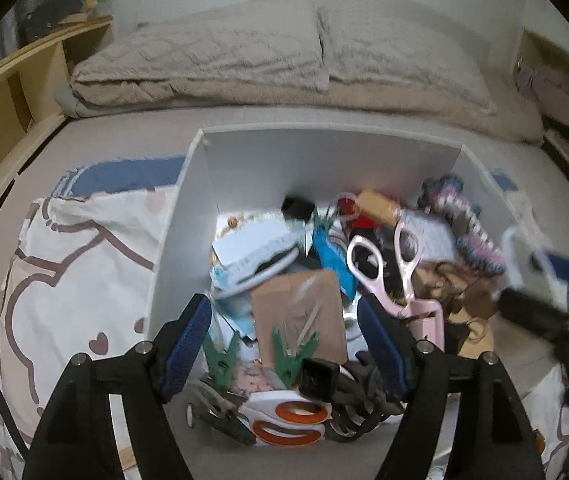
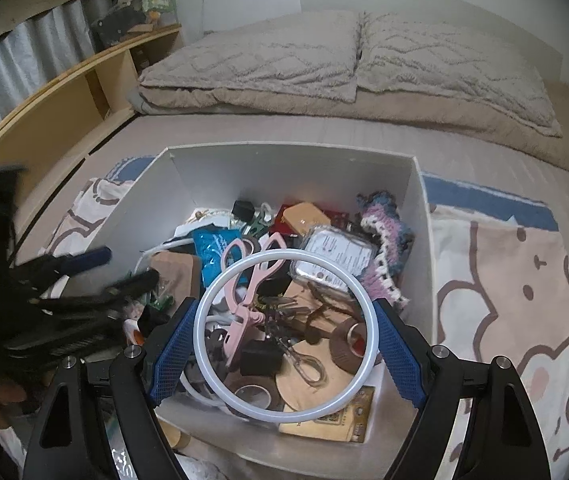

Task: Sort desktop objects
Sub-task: 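Open the left tool to drop the clothespin while the right tool lowers the ring into the box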

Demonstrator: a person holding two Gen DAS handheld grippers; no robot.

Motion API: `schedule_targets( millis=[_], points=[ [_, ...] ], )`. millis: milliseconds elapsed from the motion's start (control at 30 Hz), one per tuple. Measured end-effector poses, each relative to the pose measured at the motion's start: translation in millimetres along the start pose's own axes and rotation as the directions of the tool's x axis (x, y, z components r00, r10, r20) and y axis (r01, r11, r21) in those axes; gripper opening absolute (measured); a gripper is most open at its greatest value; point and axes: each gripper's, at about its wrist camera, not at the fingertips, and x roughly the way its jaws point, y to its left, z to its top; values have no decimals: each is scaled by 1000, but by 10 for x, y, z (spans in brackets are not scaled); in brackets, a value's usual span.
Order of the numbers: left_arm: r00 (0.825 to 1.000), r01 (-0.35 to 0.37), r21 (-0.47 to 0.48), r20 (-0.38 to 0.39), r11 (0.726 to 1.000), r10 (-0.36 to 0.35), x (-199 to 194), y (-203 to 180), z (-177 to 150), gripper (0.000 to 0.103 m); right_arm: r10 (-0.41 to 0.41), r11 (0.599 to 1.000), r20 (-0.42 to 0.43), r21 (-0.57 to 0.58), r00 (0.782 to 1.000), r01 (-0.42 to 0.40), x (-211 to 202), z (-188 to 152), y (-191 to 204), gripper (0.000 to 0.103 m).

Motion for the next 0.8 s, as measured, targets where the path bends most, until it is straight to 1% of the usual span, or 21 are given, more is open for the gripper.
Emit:
schedule_targets(
  millis=[133, 267, 467, 600, 733, 800],
  points=[
    [998, 10, -36, 60, 999, -8, -146, 138, 24, 76, 11, 1000, -25, -19, 1000, -12, 113, -1, 126, 85],
    [996, -2, -67, 85, 998, 8, -207, 293, 24, 76, 20, 999, -47, -46, 999, -22, 214, 4, 273, 85],
    [992, -22, -129, 121, 991, 38, -315, 574, -5, 76, 60, 994, -77, -86, 995, -67, 332, 7, 558, 85],
    [987, -54, -166, 138, 985, 77, -376, 748, -23, 76, 86, 990, -105, -103, 991, -97, 420, -6, 749, 85],
    [987, -58, -200, 135, 978, 86, -404, 906, -46, 76, 93, 985, -135, -135, 986, -111, 505, -29, 945, 85],
    [986, -66, -201, 138, 977, 95, -421, 941, -59, 76, 101, 982, -146, -145, 984, -123, 530, -38, 1024, 85]
  ],
)
